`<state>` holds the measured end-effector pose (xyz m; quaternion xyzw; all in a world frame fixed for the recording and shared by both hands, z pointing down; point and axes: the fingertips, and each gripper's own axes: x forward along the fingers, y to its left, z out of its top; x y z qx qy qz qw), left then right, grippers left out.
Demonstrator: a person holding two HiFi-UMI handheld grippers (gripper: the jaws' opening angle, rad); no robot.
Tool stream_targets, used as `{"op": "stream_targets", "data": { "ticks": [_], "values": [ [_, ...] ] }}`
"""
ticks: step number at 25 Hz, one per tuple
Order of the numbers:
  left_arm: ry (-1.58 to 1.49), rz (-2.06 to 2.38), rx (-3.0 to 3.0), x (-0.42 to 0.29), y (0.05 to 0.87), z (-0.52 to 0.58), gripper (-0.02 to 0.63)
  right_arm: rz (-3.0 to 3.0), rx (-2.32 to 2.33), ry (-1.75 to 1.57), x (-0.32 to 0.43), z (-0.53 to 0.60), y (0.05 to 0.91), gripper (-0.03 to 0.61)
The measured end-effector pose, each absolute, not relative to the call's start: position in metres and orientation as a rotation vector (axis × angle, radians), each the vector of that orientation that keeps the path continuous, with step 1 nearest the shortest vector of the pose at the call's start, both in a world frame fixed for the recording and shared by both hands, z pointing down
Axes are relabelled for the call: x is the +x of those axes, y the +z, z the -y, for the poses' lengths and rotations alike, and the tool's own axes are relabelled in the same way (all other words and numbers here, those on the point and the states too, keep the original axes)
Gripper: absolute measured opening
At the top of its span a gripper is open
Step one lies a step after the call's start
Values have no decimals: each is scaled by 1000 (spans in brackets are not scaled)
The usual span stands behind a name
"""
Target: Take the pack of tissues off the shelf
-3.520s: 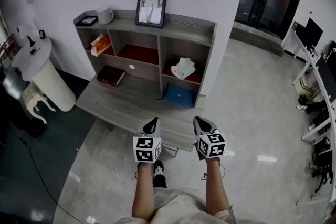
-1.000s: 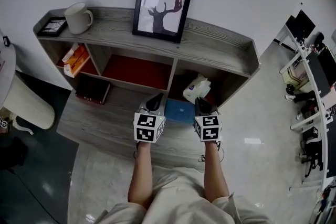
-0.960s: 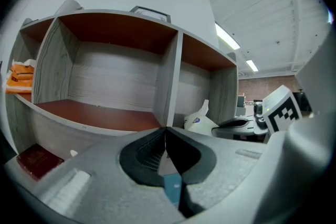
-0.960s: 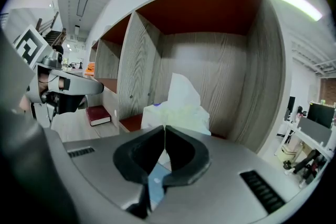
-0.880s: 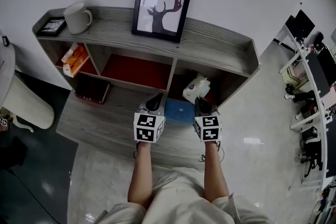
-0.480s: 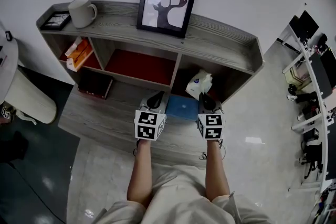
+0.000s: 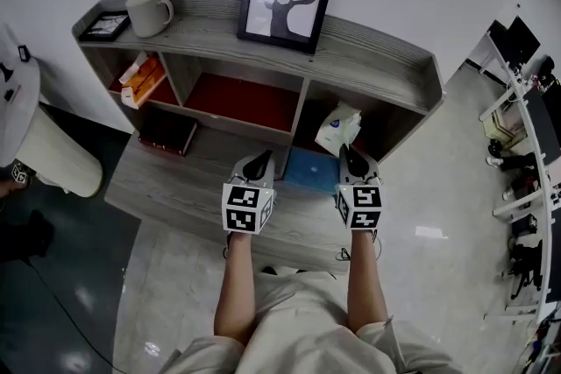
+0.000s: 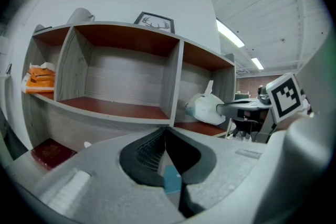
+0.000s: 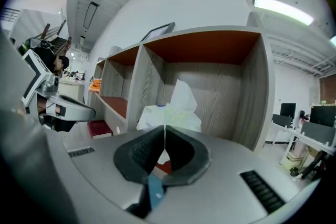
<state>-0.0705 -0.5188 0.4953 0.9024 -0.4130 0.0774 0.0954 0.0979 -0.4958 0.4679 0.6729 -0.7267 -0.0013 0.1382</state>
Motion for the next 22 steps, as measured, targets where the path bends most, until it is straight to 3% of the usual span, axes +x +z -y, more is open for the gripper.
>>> {"op": "stream_targets", "data": {
  "ticks": [9, 22],
  "values": [
    [253, 1305, 2589, -98, 513, 491, 11, 2191, 1897, 39, 76, 473, 478, 17],
    [316, 1369, 2543, -86, 523, 447, 9, 2296, 1849, 20, 80, 445, 470, 17]
  ]
}}
